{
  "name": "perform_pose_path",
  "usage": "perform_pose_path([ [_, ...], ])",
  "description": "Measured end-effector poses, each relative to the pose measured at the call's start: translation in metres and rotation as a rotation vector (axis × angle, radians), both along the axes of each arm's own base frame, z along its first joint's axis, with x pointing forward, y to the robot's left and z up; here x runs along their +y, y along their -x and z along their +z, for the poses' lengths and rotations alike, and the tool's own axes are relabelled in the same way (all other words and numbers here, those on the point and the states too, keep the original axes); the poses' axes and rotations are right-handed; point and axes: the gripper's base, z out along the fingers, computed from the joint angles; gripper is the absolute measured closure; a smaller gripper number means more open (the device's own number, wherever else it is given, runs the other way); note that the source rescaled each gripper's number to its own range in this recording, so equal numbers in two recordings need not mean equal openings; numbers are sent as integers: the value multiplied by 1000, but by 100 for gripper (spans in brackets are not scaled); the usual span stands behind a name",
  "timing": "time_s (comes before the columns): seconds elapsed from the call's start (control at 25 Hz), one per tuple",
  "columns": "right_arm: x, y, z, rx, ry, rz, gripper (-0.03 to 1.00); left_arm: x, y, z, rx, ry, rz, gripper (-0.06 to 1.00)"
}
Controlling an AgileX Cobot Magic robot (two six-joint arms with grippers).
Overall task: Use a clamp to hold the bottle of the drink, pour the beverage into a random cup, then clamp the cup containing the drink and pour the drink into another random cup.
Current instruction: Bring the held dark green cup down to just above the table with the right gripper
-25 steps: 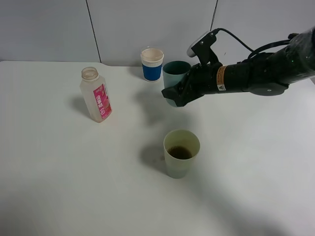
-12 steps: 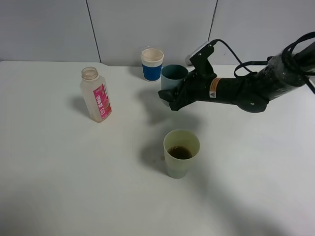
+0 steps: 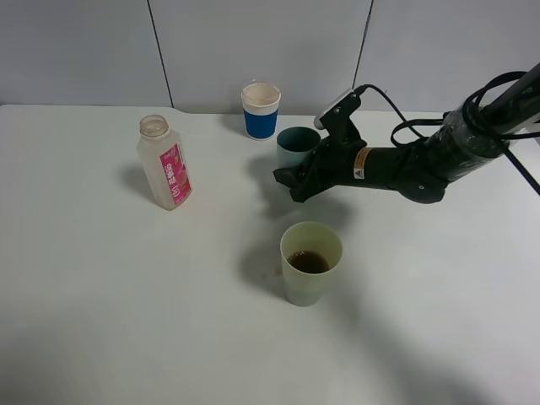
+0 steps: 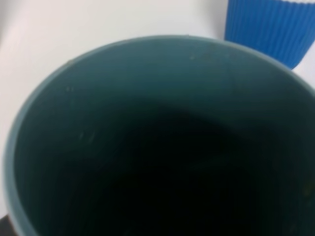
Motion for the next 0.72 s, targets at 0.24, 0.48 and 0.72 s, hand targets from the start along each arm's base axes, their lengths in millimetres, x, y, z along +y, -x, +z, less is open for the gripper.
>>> perform_pose_path([
  [0.24, 0, -2, 0, -18, 24, 6, 97, 0, 0, 0, 0, 0, 0, -6],
  [0.48, 0, -2, 0, -35, 41, 17, 97, 0, 0, 0, 0, 0, 0, -6],
  [0.72, 1, -2, 2, -50, 27, 23, 88, 0, 0, 0, 0, 0, 0, -6],
])
